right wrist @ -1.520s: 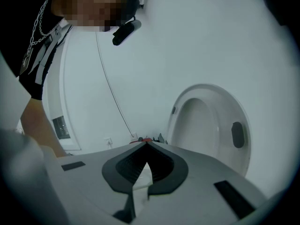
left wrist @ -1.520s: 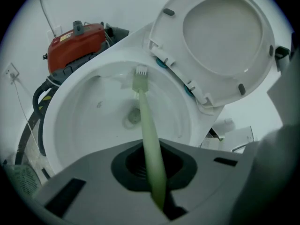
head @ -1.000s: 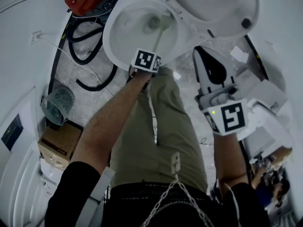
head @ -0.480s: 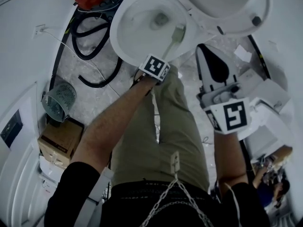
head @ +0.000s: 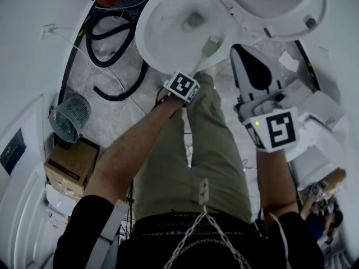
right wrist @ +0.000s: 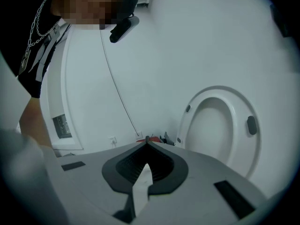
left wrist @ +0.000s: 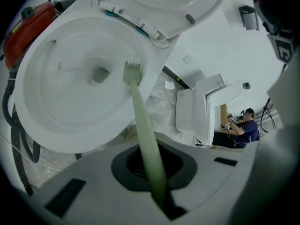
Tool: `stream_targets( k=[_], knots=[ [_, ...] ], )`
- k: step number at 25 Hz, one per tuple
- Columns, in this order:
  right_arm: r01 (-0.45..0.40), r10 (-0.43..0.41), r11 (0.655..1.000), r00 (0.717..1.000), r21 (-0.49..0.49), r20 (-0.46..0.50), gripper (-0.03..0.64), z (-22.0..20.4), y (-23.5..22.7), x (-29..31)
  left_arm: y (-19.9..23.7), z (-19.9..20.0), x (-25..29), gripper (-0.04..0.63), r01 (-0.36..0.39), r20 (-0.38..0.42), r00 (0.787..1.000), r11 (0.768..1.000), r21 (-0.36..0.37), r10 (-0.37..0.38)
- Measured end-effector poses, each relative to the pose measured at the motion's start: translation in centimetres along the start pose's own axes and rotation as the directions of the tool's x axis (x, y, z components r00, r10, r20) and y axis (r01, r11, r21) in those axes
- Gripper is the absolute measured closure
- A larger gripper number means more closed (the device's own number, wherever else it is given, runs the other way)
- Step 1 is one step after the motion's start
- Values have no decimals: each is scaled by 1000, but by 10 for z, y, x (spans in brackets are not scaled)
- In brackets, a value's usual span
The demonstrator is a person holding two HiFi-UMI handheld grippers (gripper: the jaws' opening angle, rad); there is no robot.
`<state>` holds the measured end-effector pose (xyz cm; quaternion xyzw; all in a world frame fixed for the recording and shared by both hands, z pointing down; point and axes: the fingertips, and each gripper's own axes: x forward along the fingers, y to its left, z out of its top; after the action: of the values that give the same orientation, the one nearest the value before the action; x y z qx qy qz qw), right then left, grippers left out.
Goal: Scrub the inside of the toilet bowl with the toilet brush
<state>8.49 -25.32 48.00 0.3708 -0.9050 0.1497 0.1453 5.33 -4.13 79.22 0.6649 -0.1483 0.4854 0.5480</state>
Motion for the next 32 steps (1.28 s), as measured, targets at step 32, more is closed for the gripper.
stream_targets(
  k=[32],
  knots=[
    [-73, 72, 997, 997, -22, -17, 614, -7, 63, 13, 58, -100, -36, 595, -49, 61, 996, 978, -204, 62]
  ],
)
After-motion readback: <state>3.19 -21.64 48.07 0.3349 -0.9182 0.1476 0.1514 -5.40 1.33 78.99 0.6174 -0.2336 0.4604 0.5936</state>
